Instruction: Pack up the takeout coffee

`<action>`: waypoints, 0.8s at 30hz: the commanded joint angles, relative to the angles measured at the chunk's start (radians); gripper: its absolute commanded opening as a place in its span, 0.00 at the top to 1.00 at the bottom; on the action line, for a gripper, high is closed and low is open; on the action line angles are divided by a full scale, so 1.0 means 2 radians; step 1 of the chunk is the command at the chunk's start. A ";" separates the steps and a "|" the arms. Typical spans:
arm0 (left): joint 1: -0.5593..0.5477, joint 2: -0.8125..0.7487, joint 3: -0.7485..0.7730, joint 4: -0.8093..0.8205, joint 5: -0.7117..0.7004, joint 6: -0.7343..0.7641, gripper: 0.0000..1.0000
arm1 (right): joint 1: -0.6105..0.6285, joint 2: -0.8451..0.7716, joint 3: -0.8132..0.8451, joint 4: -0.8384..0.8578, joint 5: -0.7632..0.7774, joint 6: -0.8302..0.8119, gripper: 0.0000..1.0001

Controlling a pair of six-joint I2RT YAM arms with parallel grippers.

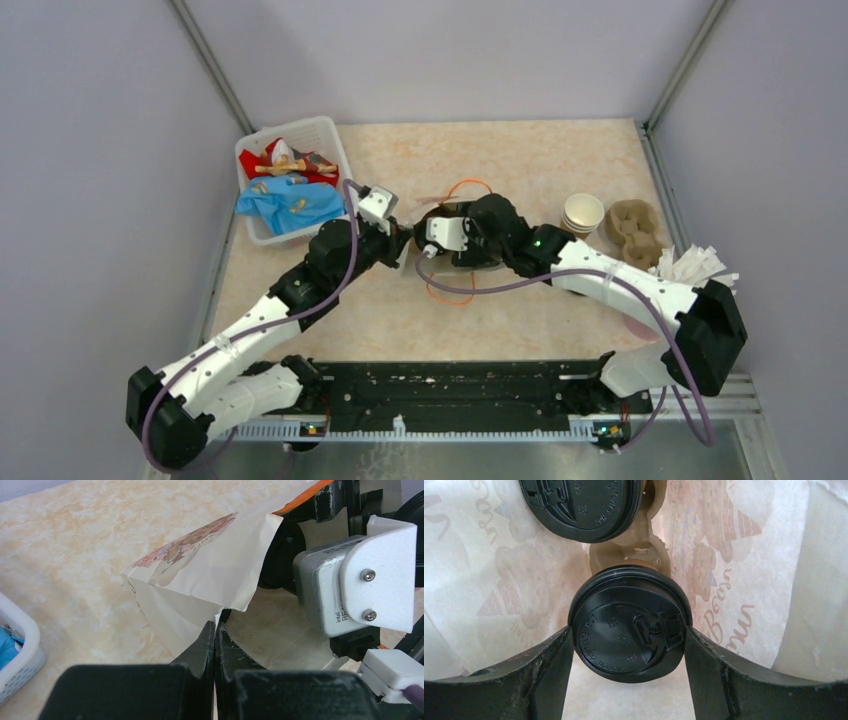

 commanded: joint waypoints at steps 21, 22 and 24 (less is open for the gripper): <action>-0.001 0.017 0.059 -0.039 0.005 -0.015 1.00 | -0.034 0.010 0.018 0.015 -0.065 -0.043 0.51; -0.001 0.018 0.060 -0.040 0.005 -0.015 1.00 | -0.035 0.010 0.017 0.019 -0.067 -0.043 0.51; -0.001 0.018 0.061 -0.040 0.020 -0.015 1.00 | -0.037 0.012 0.011 0.031 -0.068 -0.044 0.51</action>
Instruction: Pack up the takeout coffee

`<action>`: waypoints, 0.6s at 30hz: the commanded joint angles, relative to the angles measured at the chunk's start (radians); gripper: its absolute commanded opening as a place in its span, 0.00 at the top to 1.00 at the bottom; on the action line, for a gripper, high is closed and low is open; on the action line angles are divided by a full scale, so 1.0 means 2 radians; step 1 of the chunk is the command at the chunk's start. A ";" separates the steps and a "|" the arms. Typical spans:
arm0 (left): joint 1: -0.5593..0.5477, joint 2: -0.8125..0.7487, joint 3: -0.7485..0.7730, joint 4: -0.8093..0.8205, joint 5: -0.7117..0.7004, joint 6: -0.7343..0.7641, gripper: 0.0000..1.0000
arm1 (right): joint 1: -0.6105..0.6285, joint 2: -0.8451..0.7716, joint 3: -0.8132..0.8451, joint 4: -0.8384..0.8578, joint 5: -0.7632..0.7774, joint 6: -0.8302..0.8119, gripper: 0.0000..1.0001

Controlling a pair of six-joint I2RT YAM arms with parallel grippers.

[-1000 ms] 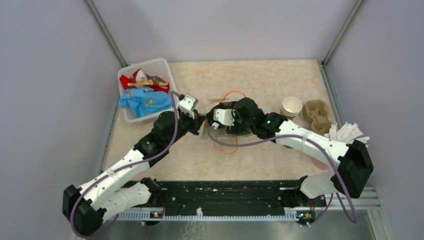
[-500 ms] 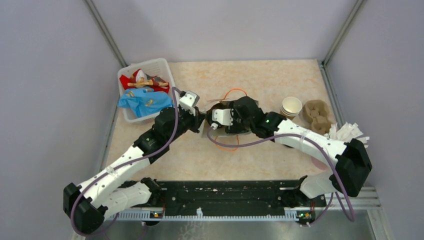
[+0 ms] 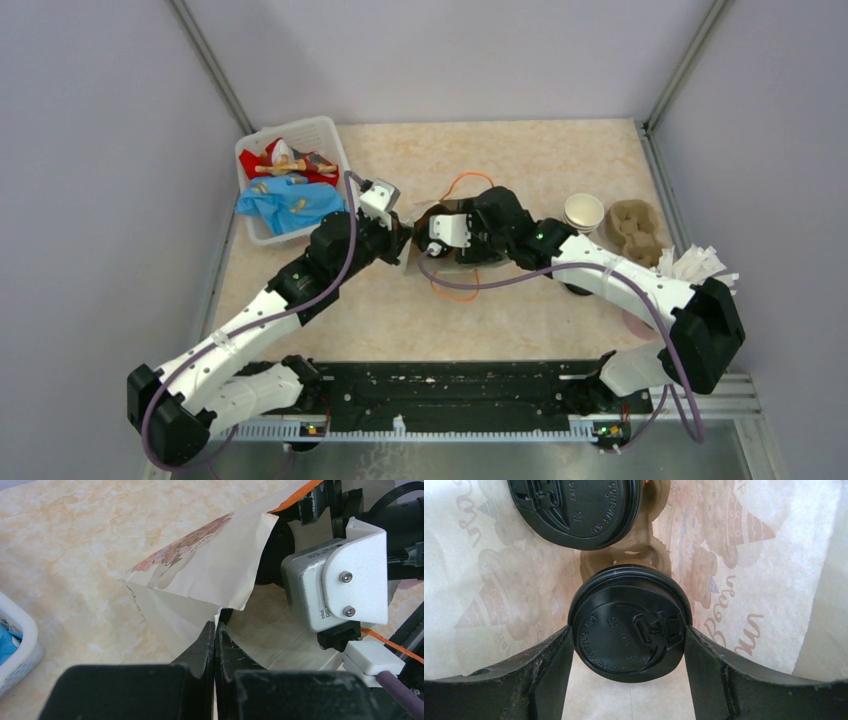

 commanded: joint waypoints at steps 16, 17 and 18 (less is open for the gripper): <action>-0.002 0.009 0.033 -0.012 0.013 -0.005 1.00 | -0.014 0.009 0.016 0.040 -0.058 0.006 0.52; -0.001 0.010 0.032 -0.012 0.013 -0.006 1.00 | -0.014 0.012 0.016 0.041 -0.060 0.005 0.52; -0.001 0.011 0.033 -0.011 0.013 -0.006 1.00 | -0.014 0.014 0.012 0.045 -0.061 0.006 0.52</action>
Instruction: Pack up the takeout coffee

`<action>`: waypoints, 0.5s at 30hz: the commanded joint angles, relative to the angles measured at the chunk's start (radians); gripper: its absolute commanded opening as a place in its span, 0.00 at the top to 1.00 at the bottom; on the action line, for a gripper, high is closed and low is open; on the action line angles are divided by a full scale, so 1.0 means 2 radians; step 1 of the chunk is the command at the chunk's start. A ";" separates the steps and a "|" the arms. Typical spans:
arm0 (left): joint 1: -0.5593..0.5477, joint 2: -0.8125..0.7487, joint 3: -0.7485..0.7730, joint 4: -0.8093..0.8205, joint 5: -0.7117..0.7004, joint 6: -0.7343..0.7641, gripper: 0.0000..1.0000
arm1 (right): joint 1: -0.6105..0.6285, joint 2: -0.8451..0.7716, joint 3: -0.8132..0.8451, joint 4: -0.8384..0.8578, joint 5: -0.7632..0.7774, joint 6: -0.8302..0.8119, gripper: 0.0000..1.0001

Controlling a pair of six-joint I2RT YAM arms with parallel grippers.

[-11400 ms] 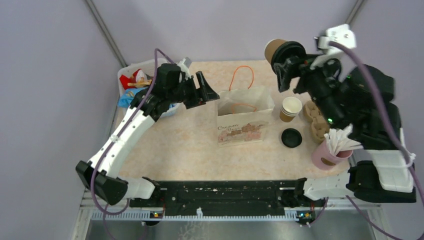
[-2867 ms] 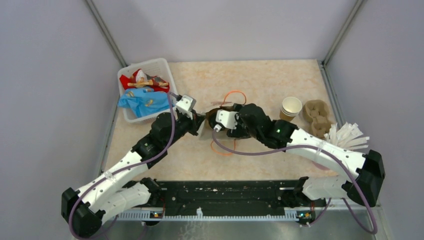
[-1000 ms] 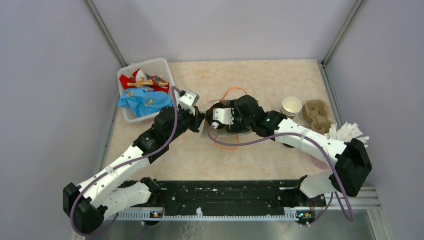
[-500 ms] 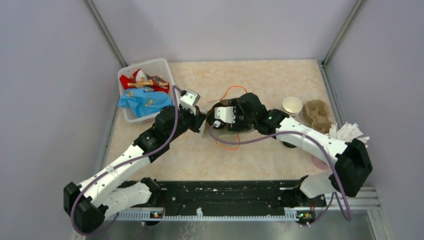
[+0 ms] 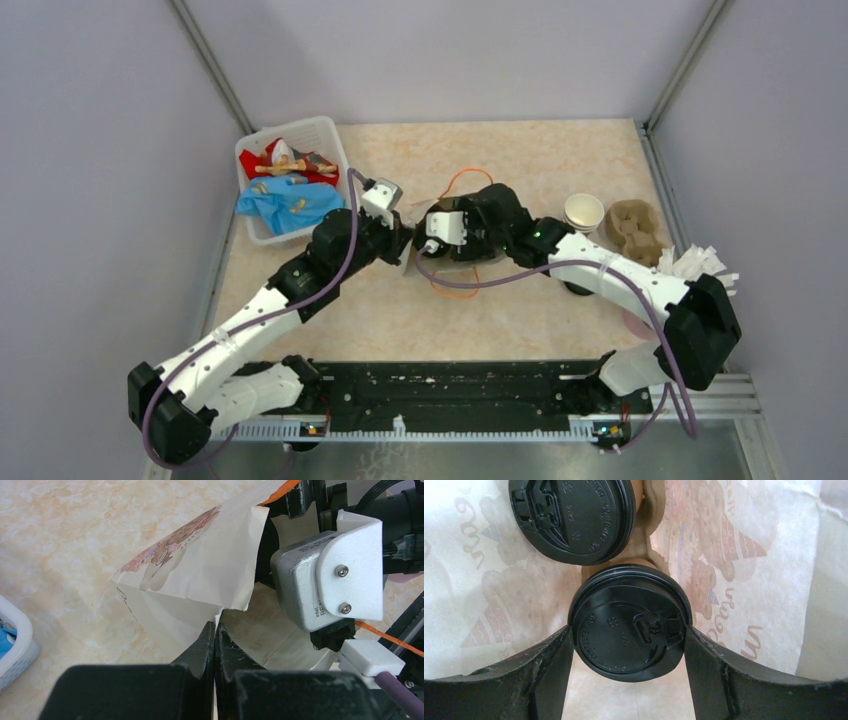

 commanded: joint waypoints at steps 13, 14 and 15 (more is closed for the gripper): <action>-0.001 0.011 0.031 0.001 0.001 -0.006 1.00 | -0.026 0.001 -0.031 0.081 0.015 -0.001 0.52; -0.001 0.013 0.032 0.001 0.001 -0.005 1.00 | -0.029 -0.001 -0.030 0.078 0.016 -0.002 0.52; -0.001 0.015 0.032 0.001 0.001 -0.004 1.00 | -0.031 -0.004 -0.031 0.077 0.015 -0.002 0.52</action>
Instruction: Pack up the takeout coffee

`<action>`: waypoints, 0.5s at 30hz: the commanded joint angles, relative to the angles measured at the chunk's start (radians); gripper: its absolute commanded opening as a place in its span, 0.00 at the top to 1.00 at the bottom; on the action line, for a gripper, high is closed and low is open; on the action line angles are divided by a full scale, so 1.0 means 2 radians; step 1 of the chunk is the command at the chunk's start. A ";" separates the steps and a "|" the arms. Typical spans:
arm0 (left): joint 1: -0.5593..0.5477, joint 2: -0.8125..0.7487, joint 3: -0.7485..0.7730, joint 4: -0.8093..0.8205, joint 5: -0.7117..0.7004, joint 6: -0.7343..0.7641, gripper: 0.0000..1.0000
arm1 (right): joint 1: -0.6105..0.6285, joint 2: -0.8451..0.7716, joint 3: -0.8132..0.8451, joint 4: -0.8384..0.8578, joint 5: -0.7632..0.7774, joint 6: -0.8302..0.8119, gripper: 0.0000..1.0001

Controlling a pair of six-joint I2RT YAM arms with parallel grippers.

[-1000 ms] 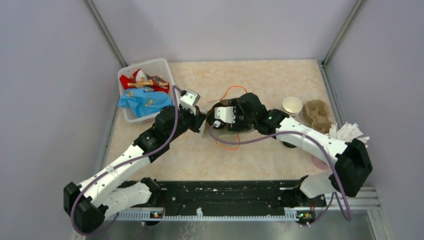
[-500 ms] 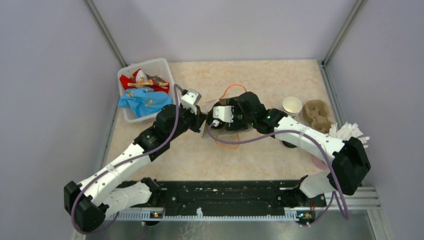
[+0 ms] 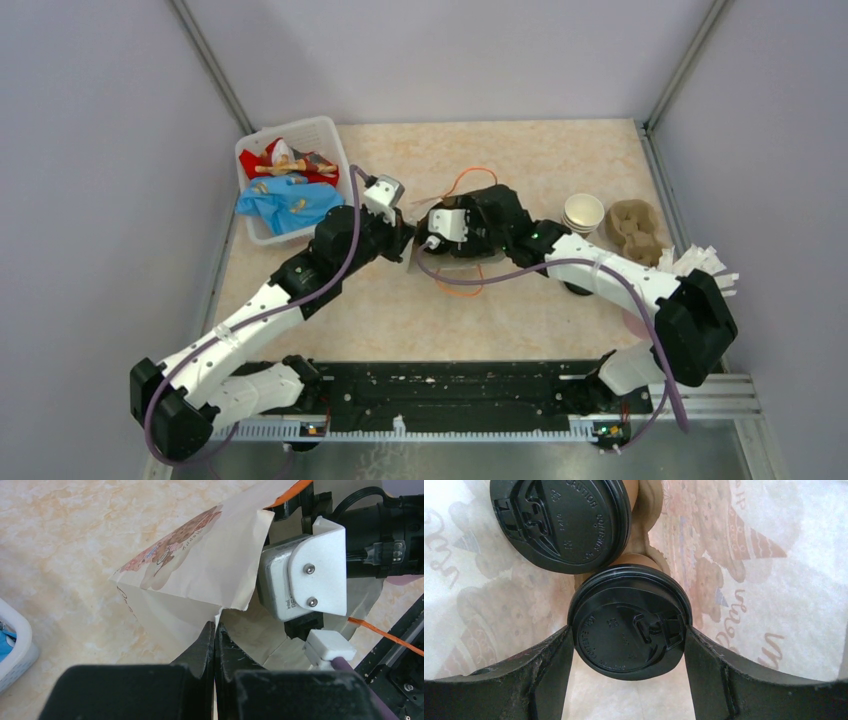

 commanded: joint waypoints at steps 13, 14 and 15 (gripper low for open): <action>-0.001 0.009 0.029 -0.006 -0.014 -0.004 1.00 | -0.029 -0.017 -0.017 0.044 -0.010 0.000 0.52; -0.002 0.010 0.030 -0.007 -0.013 -0.004 1.00 | -0.030 -0.011 -0.017 0.049 -0.011 0.000 0.52; -0.001 0.010 0.031 -0.008 -0.012 -0.004 1.00 | -0.030 -0.007 -0.017 0.059 -0.012 0.001 0.52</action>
